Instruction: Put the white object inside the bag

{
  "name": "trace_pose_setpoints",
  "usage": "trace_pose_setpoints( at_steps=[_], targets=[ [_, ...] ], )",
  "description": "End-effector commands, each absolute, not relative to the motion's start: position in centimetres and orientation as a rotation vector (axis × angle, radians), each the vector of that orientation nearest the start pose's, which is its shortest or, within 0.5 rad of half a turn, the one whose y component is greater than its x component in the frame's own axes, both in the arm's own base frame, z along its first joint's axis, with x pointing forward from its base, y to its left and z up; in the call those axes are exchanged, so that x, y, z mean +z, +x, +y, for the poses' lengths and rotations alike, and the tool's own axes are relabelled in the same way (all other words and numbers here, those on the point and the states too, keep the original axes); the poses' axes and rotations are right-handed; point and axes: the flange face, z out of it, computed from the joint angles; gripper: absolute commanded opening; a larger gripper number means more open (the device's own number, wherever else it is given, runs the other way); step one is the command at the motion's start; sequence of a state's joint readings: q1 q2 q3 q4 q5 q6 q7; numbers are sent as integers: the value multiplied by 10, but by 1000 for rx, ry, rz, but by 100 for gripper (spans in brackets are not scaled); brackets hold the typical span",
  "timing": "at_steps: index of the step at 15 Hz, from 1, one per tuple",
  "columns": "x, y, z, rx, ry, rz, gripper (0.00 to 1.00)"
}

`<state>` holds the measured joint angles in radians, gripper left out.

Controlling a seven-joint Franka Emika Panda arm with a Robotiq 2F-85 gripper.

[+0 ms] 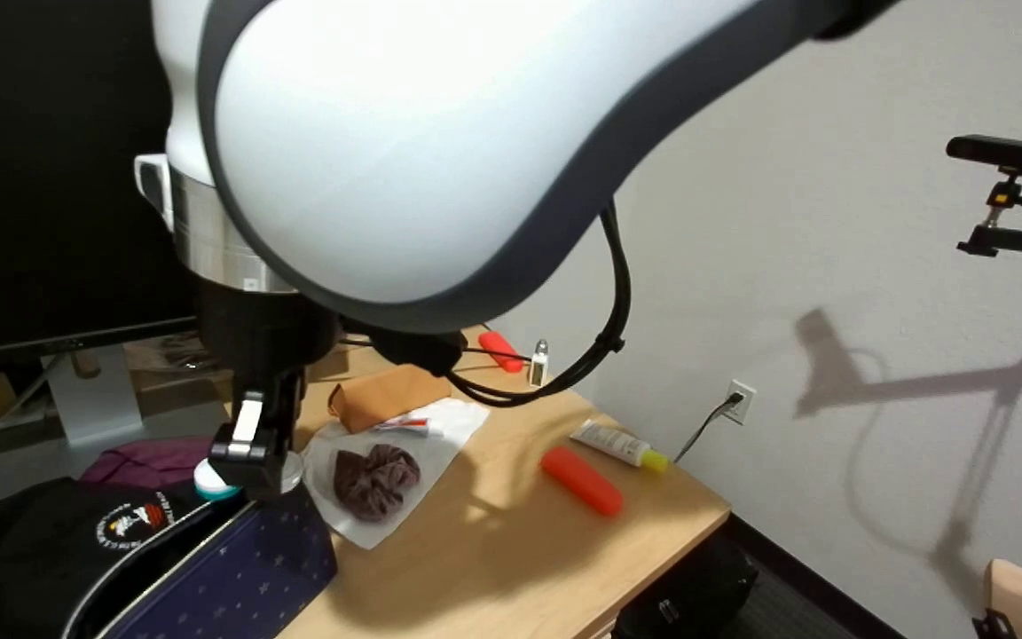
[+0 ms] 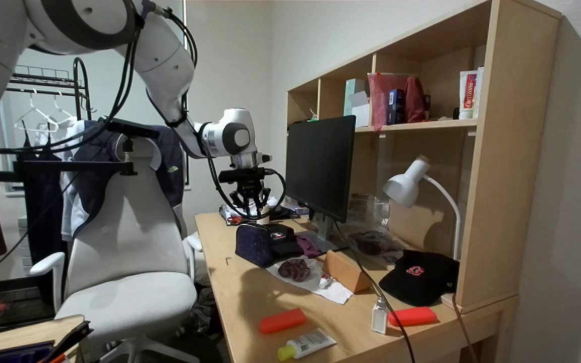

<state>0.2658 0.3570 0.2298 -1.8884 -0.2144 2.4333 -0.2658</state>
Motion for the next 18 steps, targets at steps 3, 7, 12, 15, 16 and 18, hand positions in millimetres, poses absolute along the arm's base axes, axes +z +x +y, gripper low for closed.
trace_pose_setpoints(
  at_steps=[3, 7, 12, 15, 16, 18],
  targets=[
    [343, 576, 294, -387, -2826, -1377, 14],
    [341, 583, 301, -476, -2784, -1421, 13],
    [325, 583, 316, -529, -2655, -1532, 13],
    [312, 582, 326, -566, -2554, -1634, 13],
    [309, 583, 328, -576, -2531, -1660, 13],
    [302, 582, 331, -589, -2489, -1704, 13]
  ],
)
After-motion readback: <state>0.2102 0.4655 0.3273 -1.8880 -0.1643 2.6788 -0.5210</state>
